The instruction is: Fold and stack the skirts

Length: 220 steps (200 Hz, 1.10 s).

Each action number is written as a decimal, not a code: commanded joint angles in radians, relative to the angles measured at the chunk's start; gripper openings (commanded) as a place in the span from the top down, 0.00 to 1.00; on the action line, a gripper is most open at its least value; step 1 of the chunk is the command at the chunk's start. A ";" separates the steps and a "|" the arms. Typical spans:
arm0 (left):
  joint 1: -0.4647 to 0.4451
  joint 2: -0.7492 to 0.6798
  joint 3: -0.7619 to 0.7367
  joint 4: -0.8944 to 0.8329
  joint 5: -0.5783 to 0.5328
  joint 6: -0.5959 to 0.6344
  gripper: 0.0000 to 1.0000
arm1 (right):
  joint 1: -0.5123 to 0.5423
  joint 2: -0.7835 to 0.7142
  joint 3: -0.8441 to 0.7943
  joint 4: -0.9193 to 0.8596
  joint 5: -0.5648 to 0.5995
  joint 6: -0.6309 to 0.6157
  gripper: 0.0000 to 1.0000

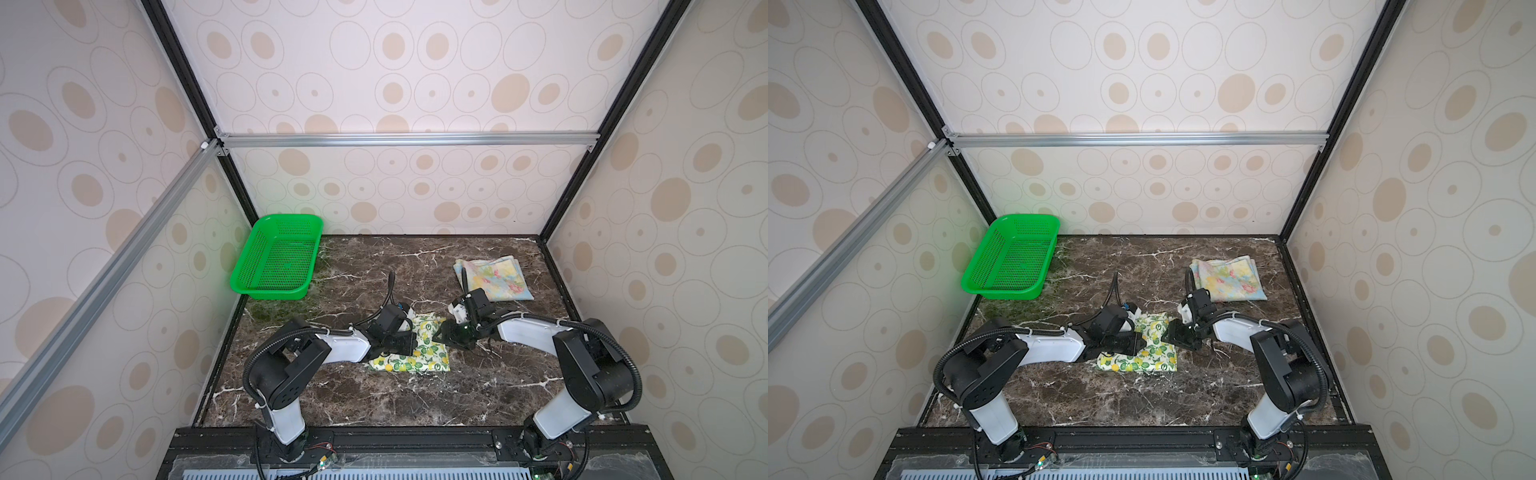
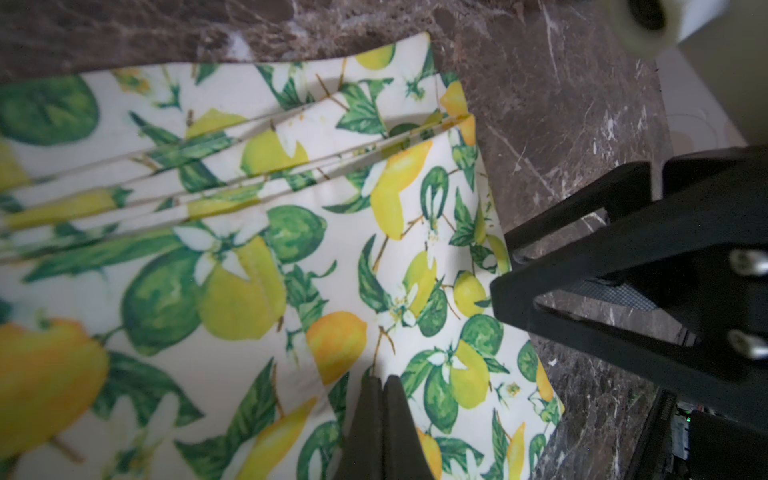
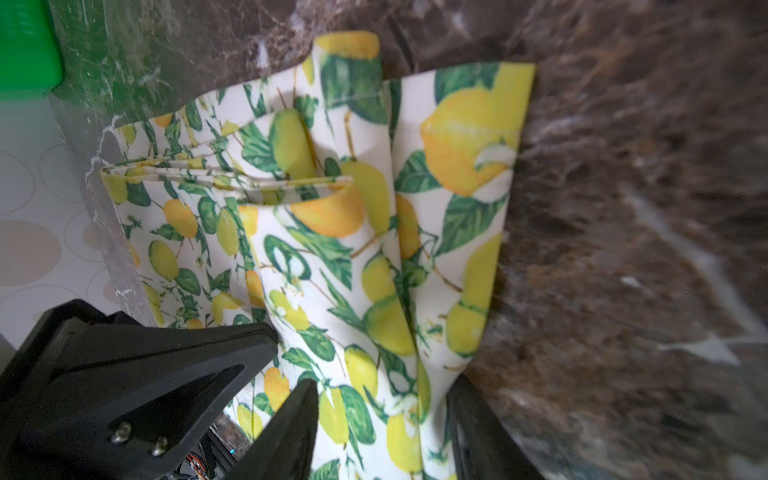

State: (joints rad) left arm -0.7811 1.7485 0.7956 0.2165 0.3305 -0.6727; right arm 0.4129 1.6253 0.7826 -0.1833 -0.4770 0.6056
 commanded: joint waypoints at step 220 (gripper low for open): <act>0.006 -0.054 0.023 -0.025 -0.041 -0.004 1.00 | -0.004 0.071 0.240 -0.212 0.083 -0.183 1.00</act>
State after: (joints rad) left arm -0.7807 1.7515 0.7956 0.2226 0.3252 -0.6872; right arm 0.4500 1.6985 0.9180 -0.2497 -0.4210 0.5472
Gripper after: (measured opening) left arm 0.047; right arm 0.050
